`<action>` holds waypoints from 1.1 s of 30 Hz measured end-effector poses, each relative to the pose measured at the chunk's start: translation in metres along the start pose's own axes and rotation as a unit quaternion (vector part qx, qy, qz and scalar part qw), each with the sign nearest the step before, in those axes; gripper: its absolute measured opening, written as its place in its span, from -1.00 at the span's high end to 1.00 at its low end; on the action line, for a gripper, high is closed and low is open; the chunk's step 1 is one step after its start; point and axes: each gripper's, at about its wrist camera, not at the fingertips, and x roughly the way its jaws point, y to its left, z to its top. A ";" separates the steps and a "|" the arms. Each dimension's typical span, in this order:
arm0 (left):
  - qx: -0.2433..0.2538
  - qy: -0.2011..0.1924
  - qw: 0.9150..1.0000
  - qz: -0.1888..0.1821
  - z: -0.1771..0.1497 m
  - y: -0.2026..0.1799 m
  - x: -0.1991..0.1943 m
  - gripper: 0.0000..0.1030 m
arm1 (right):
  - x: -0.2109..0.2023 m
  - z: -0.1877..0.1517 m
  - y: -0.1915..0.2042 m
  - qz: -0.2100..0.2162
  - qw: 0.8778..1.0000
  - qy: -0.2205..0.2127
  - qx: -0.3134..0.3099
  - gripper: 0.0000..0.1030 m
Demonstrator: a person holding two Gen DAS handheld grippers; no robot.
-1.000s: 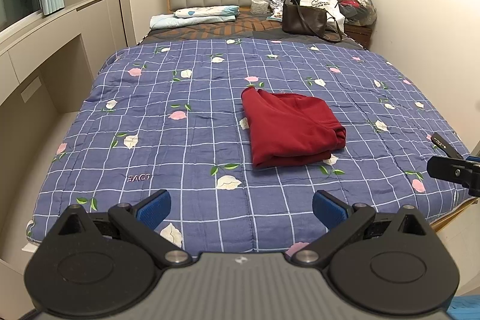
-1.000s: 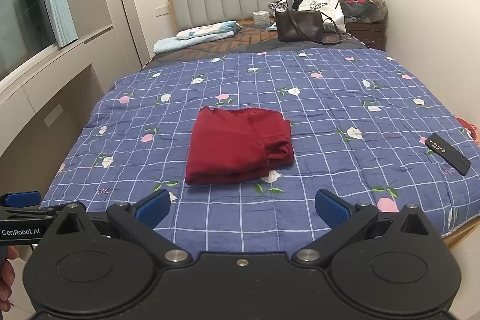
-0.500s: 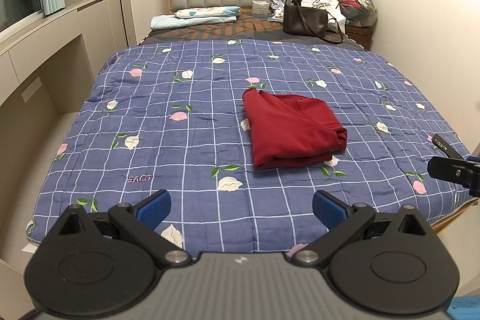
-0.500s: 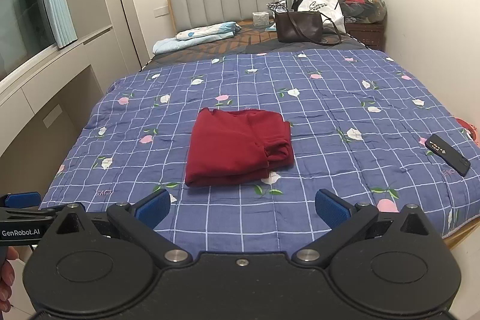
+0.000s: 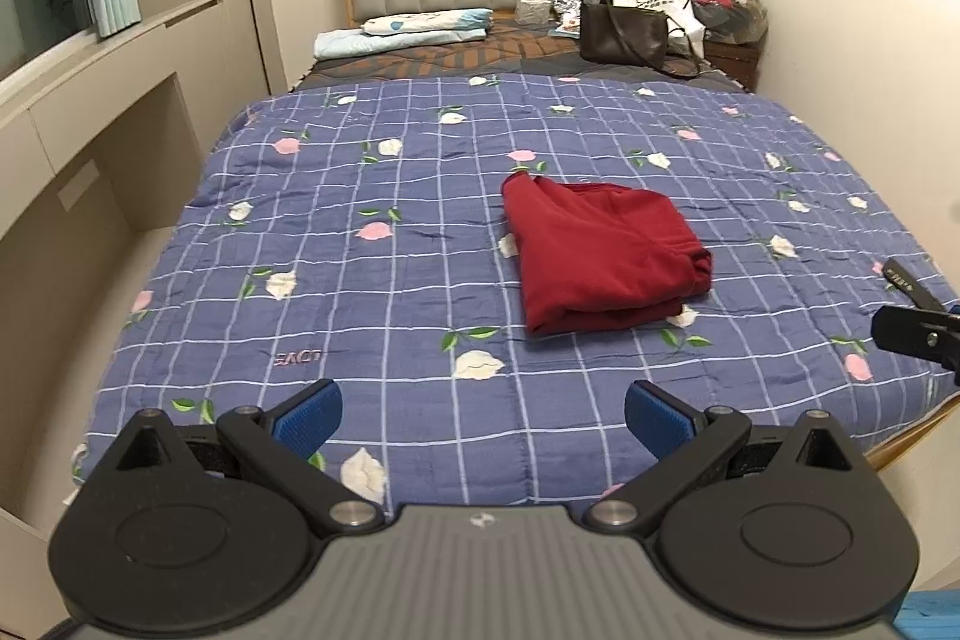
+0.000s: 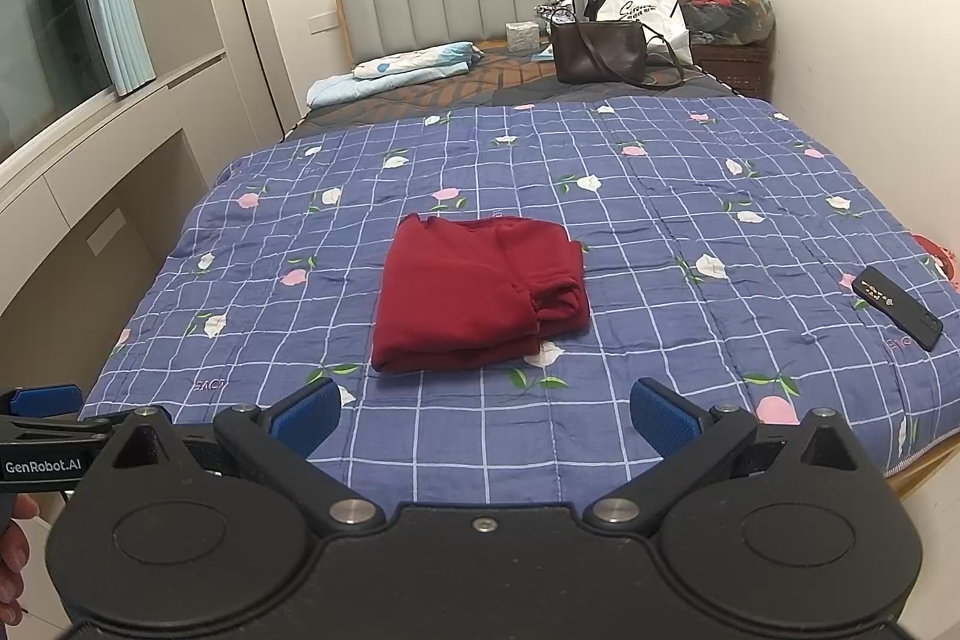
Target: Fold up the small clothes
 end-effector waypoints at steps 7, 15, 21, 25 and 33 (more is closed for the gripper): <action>0.006 -0.007 1.000 0.008 0.001 0.001 -0.001 -0.99 | 0.001 0.000 0.001 0.000 1.000 0.001 0.000 -0.99; 0.006 -0.005 1.000 0.008 0.002 0.003 0.002 -0.99 | 0.001 0.000 0.001 -0.001 1.000 0.001 0.000 -0.99; 0.006 -0.001 1.000 0.005 0.002 0.005 0.005 -0.99 | 0.002 0.001 0.001 -0.001 1.000 0.002 0.000 -0.99; 0.005 0.004 1.000 0.003 0.001 0.006 0.007 -0.99 | 0.004 0.000 0.001 -0.001 1.000 0.004 -0.001 -0.99; 0.004 0.003 1.000 -0.002 0.001 0.008 0.007 -0.99 | 0.010 -0.005 0.000 -0.003 1.000 0.008 -0.003 -0.99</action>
